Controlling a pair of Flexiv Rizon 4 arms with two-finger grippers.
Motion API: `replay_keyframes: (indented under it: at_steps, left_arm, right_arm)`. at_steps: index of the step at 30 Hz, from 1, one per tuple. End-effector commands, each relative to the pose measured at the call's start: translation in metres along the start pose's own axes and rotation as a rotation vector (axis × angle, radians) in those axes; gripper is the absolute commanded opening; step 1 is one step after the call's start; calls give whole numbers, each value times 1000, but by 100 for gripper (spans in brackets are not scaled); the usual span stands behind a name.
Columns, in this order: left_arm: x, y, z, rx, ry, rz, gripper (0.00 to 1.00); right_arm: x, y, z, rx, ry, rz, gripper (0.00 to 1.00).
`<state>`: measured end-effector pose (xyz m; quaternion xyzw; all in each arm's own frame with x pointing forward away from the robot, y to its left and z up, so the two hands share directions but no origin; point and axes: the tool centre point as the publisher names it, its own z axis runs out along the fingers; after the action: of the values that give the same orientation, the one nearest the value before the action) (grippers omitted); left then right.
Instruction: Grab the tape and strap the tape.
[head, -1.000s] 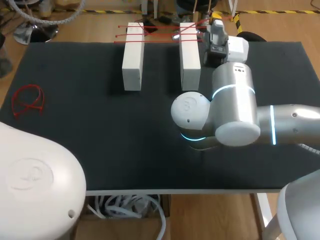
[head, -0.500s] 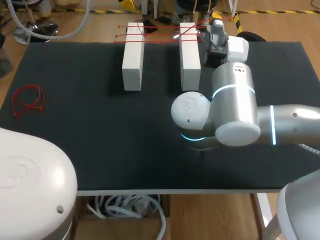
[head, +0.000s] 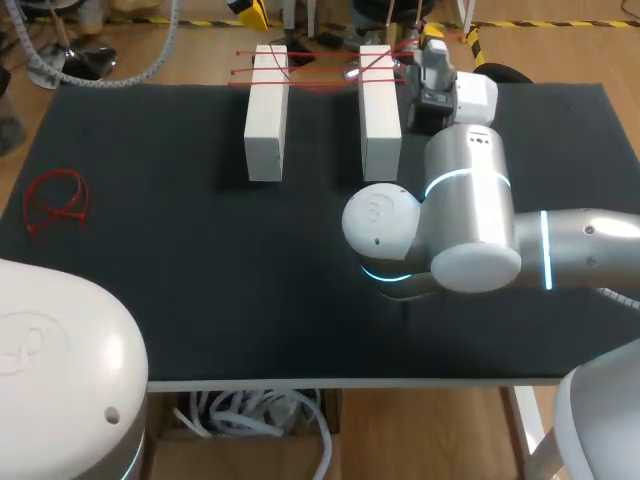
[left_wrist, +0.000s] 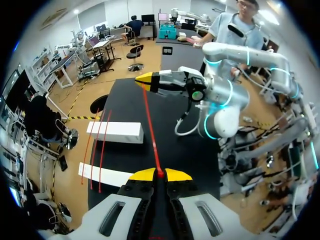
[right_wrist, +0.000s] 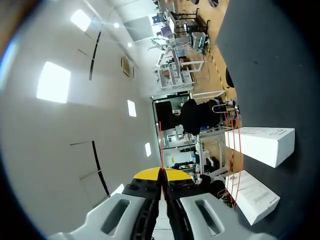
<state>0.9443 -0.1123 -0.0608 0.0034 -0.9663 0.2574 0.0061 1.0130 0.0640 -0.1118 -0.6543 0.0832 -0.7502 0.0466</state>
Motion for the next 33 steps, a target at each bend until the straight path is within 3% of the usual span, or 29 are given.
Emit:
replay_keyframes:
  at_steps: [1,14,23,33]
  left_arm:
    - [-1,-1,0,-4,2,0,0]
    - [-1,-1,0,-4,2,0,0]
    - [-1,-1,0,-4,2,0,0]
    - [-1,-1,0,-4,2,0,0]
  right_arm:
    - [3,0,0,-1,-7,-3,0]
    - [3,0,0,-1,-7,-3,0]
    - [25,-6,-6,249,188,-499,0]
    - [51,-29,1,475,366,-825,0]
